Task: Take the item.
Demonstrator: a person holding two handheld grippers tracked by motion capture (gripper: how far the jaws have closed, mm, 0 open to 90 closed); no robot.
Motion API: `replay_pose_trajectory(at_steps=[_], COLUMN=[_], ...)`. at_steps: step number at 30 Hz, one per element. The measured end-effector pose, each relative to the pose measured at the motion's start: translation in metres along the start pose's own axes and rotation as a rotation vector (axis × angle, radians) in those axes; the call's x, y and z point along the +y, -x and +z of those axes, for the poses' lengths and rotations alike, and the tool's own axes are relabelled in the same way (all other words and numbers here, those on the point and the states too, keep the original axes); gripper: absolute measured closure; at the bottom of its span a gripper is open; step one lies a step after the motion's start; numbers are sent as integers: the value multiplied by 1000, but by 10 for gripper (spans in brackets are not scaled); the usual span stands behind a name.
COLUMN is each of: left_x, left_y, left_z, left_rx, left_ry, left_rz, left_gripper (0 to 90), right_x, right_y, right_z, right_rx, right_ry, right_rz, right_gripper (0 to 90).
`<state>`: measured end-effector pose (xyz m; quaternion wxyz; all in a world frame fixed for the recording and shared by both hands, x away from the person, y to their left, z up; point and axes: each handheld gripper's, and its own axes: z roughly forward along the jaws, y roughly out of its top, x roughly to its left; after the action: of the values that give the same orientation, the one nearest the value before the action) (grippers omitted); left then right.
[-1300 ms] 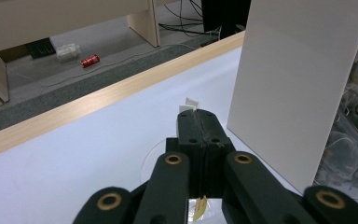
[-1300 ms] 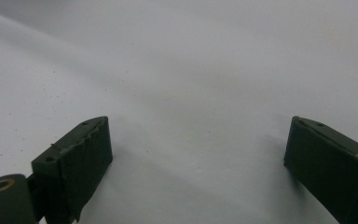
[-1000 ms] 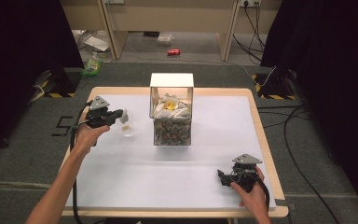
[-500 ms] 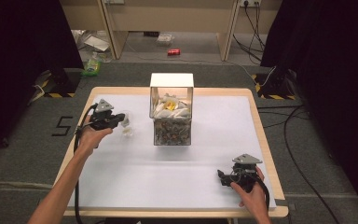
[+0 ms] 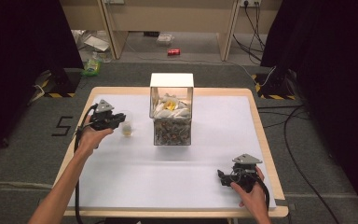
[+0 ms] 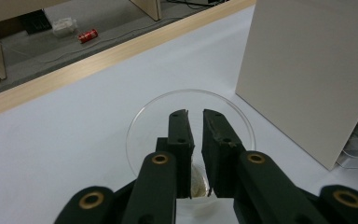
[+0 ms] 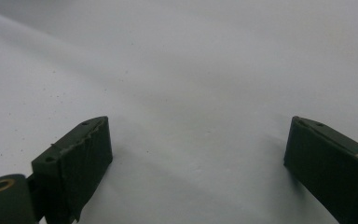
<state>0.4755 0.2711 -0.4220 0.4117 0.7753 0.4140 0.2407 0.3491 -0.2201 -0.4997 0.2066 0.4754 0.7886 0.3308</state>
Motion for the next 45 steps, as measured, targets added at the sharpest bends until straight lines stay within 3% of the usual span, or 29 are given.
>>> replay_pose_trajectory(at_steps=[9, 17, 20, 29, 45], left_x=[4, 8, 8, 6, -5], left_y=[0, 3, 6, 9, 8], left_z=[-7, -15, -16, -22, -38], left_rx=[-26, -1, 29, -5, 8], left_ry=[16, -1, -13, 6, 27], left_rz=[-63, -70, -77, -92, -113], left_gripper=[522, 336, 214, 155, 154], right_x=[0, 0, 0, 0, 0], right_y=[0, 0, 0, 0, 0], right_z=[0, 0, 0, 0, 0], right_rx=[0, 1, 0, 1, 0], right_ry=[0, 0, 1, 1, 1], right_rz=[2, 2, -1, -1, -2], right_gripper=[82, 82, 82, 82, 81])
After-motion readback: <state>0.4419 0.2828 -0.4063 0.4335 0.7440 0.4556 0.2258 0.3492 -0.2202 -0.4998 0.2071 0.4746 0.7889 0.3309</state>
